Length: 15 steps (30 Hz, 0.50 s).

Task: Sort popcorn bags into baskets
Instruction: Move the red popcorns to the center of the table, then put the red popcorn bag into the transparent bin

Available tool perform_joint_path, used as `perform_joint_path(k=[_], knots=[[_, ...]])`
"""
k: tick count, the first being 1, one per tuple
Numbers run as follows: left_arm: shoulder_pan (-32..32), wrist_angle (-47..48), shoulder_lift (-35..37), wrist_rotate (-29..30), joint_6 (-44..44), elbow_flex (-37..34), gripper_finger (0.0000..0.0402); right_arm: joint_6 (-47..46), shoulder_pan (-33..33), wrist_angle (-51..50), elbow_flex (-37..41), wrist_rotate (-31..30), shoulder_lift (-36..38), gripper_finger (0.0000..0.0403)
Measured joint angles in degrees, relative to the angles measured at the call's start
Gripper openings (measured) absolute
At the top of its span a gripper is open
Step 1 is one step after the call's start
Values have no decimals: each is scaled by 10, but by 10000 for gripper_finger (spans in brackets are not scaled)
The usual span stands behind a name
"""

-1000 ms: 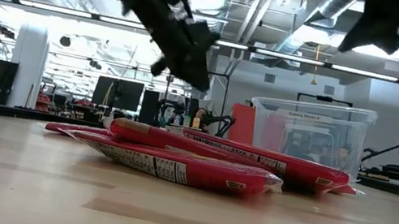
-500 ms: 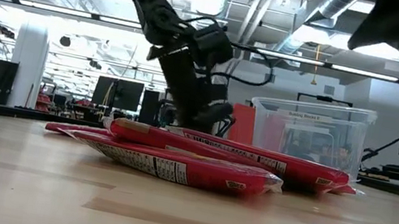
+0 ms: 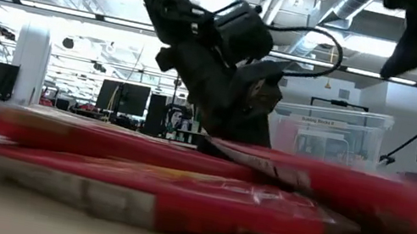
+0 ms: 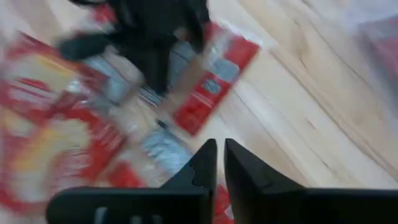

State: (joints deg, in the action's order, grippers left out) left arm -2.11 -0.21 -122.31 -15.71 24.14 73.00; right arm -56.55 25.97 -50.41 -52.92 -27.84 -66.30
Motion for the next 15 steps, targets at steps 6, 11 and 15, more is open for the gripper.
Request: perform_joint_path(k=[6, 11, 15], knots=[[-15, 80, 55, 47, -10, 27, 0, 72, 21, 16, 0, 83, -86, 149], [-27, 150, 123, 50, -31, 39, 0, 171, 51, 58, 0, 121, -156, 256], [-24, 198, 172, 72, -40, 39, 0, 254, 49, 74, 0, 134, -209, 315]])
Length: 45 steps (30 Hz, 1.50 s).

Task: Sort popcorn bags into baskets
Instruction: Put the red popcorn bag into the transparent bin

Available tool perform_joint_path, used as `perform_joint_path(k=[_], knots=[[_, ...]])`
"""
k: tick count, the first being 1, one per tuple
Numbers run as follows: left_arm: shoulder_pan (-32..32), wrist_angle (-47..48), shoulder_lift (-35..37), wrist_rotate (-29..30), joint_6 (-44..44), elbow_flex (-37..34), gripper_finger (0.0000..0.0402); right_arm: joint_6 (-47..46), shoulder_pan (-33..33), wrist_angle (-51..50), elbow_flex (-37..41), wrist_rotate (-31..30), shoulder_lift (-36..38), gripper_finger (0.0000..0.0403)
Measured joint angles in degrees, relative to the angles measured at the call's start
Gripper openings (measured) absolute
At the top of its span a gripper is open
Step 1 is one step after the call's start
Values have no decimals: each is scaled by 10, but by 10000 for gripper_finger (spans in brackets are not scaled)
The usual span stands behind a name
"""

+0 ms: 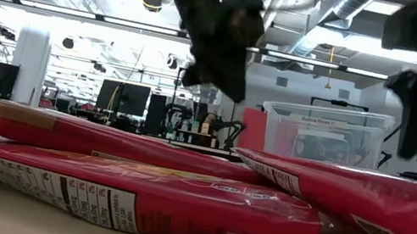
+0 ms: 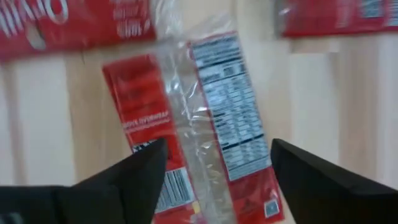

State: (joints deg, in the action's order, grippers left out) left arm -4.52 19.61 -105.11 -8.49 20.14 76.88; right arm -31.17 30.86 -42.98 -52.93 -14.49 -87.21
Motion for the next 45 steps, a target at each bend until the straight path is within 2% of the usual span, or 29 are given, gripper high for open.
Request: perform_joint_path(k=[6, 11, 14, 18, 27, 30, 37, 45], knots=[[12, 44, 51, 44, 0, 1, 0, 92, -50, 46, 11, 79, -65, 334], [26, 78, 68, 79, 1, 1, 0, 132, -91, 107, 39, 164, -90, 320], [34, 91, 69, 95, 0, 1, 0, 137, -111, 111, 46, 180, -92, 299], [44, 117, 70, 118, -5, 1, 0, 137, -128, 108, 49, 180, -85, 240], [46, 132, 70, 129, -10, 1, 0, 132, -141, 109, 49, 177, -86, 50], [46, 135, 70, 129, -10, 1, 0, 133, -141, 108, 49, 175, -86, 11], [46, 156, 78, 126, -11, 1, 0, 137, -144, 83, 29, 175, -60, 5], [44, 166, 111, 138, -16, 1, 0, 130, -203, 35, 21, 174, 55, 5]])
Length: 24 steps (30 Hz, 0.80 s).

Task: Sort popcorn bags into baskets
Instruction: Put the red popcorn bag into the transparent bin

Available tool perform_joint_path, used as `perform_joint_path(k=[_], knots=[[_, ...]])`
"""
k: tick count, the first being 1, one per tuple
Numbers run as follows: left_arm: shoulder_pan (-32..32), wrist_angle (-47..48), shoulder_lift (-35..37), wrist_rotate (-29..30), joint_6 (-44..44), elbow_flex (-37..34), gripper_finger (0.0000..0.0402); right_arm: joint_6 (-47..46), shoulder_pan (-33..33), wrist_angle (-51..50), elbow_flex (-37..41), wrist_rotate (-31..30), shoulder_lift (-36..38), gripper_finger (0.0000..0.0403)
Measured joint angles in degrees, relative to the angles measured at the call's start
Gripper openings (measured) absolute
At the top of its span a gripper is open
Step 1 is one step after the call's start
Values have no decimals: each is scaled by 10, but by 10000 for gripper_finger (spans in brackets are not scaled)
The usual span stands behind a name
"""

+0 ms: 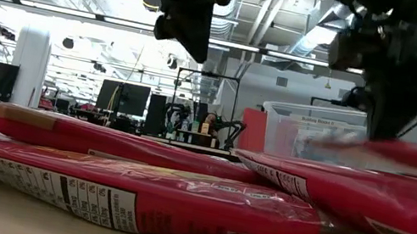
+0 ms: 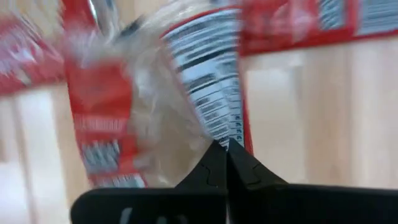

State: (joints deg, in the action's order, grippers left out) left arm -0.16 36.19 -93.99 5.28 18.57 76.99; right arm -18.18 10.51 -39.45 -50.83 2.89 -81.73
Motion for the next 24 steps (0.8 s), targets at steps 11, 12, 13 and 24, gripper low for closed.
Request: perform_joint_path(k=[11, 12, 13, 24], knots=[[0, 36, 32, 46, -4, 0, 0, -8, -138, 31, -1, 0, 181, 4], [0, 42, 32, 46, -4, 0, 0, -8, -153, 42, -1, 0, 194, 4], [0, 45, 32, 46, -4, 0, 0, -8, -166, 53, -1, 0, 207, 4], [0, 51, 31, 46, -3, 0, 0, 96, -308, 86, -114, -41, 249, 7]])
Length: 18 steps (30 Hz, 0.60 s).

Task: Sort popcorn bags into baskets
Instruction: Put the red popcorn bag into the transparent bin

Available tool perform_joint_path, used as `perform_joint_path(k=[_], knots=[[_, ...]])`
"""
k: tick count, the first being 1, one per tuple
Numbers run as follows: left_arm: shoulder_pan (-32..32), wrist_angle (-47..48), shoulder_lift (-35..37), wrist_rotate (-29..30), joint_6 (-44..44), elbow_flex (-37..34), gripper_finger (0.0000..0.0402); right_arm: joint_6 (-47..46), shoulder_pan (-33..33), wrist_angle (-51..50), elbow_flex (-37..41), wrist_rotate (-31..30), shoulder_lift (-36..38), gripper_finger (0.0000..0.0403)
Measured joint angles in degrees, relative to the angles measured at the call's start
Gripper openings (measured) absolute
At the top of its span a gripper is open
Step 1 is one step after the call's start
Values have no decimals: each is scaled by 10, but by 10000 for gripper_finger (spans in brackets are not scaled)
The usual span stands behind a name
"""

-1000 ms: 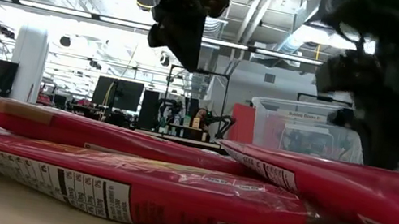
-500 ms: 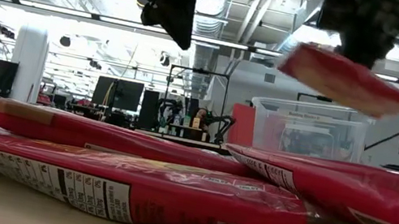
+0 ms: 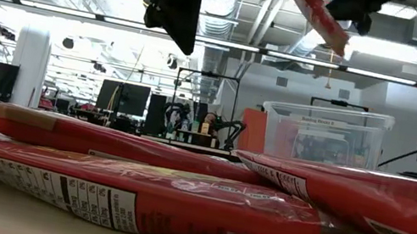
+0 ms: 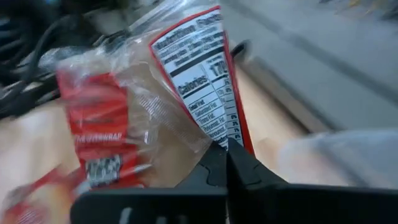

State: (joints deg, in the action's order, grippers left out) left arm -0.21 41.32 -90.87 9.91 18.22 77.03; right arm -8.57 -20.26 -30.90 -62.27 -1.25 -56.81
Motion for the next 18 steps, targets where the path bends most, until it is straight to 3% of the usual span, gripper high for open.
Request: perform_joint_path(k=[9, 18], knots=[[0, 2, 0, 13, 12, 0, 0, 105, -143, -6, -60, -17, -60, 8], [0, 5, -1, 14, 19, 0, 0, 194, -244, -108, -60, -17, -101, 5]])
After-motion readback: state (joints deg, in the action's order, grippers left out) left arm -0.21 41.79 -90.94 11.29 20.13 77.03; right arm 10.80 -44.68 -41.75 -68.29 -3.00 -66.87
